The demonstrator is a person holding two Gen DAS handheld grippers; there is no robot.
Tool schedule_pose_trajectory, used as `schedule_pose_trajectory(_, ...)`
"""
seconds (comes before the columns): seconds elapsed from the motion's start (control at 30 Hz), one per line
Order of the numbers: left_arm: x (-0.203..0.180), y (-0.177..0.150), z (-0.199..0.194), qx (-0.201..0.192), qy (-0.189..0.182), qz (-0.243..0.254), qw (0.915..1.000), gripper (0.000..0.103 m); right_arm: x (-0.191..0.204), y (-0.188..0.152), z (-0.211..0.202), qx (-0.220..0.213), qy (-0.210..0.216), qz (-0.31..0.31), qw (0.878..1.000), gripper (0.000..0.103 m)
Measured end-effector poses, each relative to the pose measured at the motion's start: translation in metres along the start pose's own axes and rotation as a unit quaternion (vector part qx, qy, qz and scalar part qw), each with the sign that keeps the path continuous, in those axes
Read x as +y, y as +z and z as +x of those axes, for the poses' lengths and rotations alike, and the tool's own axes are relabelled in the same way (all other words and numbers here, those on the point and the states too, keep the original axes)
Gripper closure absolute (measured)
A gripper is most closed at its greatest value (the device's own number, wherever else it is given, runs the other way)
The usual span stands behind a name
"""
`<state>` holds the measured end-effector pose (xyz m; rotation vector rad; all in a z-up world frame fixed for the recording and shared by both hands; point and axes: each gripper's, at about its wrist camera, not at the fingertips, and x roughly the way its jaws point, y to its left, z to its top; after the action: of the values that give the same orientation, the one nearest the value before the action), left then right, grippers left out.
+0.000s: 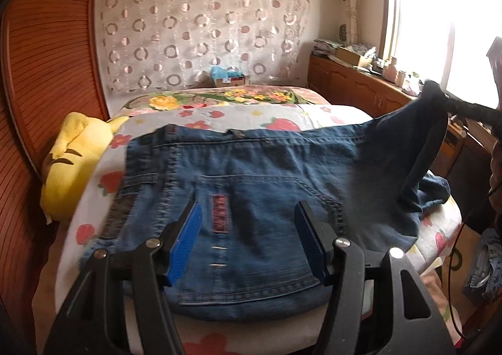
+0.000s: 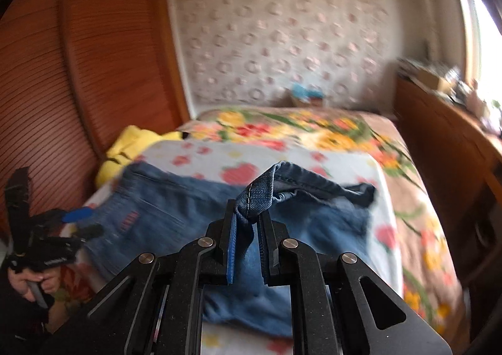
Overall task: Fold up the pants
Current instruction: 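Lift the held jeans leg with the right gripper and fold it over the seat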
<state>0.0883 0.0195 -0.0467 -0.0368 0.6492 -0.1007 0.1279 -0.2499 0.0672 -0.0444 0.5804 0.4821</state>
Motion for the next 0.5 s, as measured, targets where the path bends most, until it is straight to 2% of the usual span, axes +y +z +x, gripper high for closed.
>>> schedule_pose_trajectory(0.17,0.025,-0.004,-0.014,-0.007,0.017,-0.017,0.9997,0.043,0.060,0.034,0.013,-0.016,0.060,-0.047,0.997,0.094)
schedule_pose_trajectory(0.23,0.032,-0.005,-0.017,-0.009,0.022,-0.024,0.9994,0.043,0.080,0.043,0.020,-0.011,0.101,-0.054,0.993,0.094)
schedule_pose_trajectory(0.33,0.044,-0.009,-0.021,-0.009,0.029,-0.035,0.9989,0.043,0.103,0.049,0.032,0.003,0.127,-0.063,0.990,0.093)
schedule_pose_trajectory(0.4,0.050,-0.011,-0.020,-0.008,0.031,-0.039,0.9987,0.043,0.112,0.050,0.043,0.019,0.135,-0.067,0.988,0.085)
schedule_pose_trajectory(0.43,0.052,-0.011,-0.020,-0.008,0.031,-0.040,0.9987,0.043,0.113,0.050,0.046,0.022,0.132,-0.068,0.989,0.074)
schedule_pose_trajectory(0.47,0.053,-0.012,-0.020,-0.008,0.032,-0.041,0.9986,0.043,0.113,0.049,0.050,0.022,0.128,-0.069,0.989,0.068)
schedule_pose_trajectory(0.5,0.054,-0.012,-0.020,-0.007,0.033,-0.042,0.9985,0.043,0.111,0.048,0.052,0.024,0.127,-0.067,0.989,0.067)
